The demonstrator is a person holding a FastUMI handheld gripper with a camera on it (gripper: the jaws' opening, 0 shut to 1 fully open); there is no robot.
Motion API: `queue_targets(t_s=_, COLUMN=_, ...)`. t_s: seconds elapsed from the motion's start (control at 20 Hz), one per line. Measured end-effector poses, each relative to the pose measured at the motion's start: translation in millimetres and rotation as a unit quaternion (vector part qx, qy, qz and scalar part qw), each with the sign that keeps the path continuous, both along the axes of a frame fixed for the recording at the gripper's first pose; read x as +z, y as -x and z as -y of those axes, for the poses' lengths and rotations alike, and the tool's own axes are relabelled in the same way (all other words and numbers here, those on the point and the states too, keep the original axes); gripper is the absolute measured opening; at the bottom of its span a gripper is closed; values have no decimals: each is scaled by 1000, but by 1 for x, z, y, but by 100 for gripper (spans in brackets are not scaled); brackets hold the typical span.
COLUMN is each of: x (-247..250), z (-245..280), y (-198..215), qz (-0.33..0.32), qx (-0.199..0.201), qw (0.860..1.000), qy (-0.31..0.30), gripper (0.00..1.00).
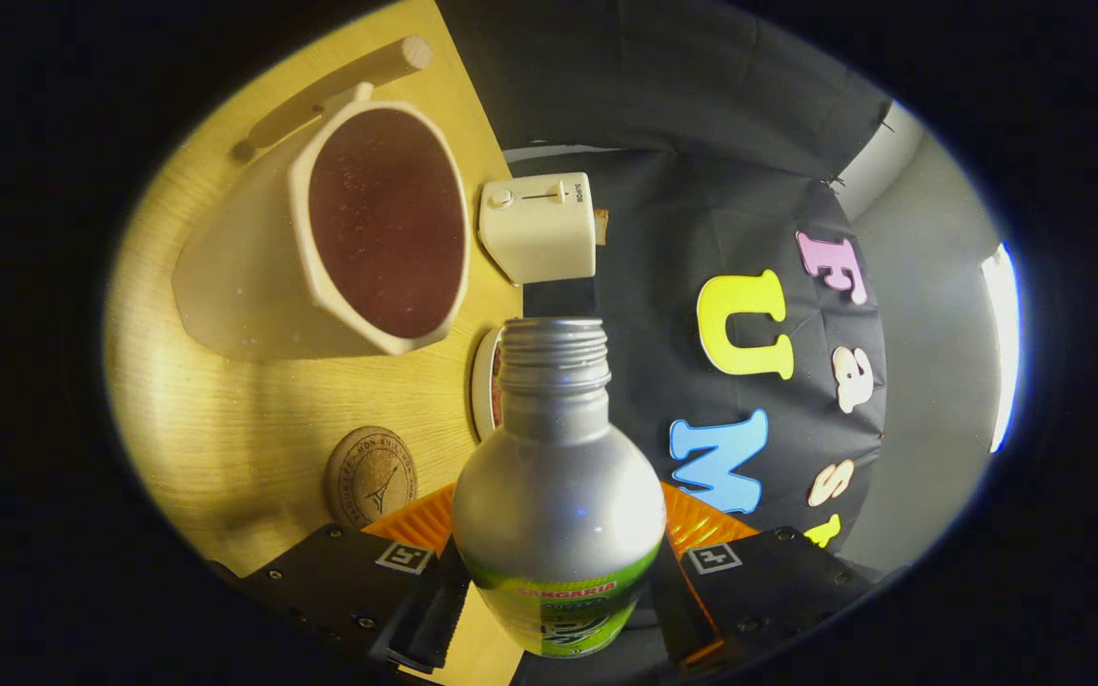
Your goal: Take the bottle from table, then pour the juice into the cup, finally place the bottle on the coaster
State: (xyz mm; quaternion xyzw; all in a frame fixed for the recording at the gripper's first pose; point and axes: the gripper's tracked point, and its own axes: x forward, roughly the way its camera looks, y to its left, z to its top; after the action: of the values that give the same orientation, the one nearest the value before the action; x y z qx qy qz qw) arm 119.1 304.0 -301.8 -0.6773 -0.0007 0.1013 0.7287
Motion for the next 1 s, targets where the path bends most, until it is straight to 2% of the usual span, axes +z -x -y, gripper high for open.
queue_targets(t_s=0.55, x=5, z=-4, y=0, qz=28, qx=23, qw=997, qy=71, gripper=81)
queue_targets(t_s=1.0, x=12, z=-6, y=-1, qz=45, qx=34, qw=993, qy=103, gripper=81)
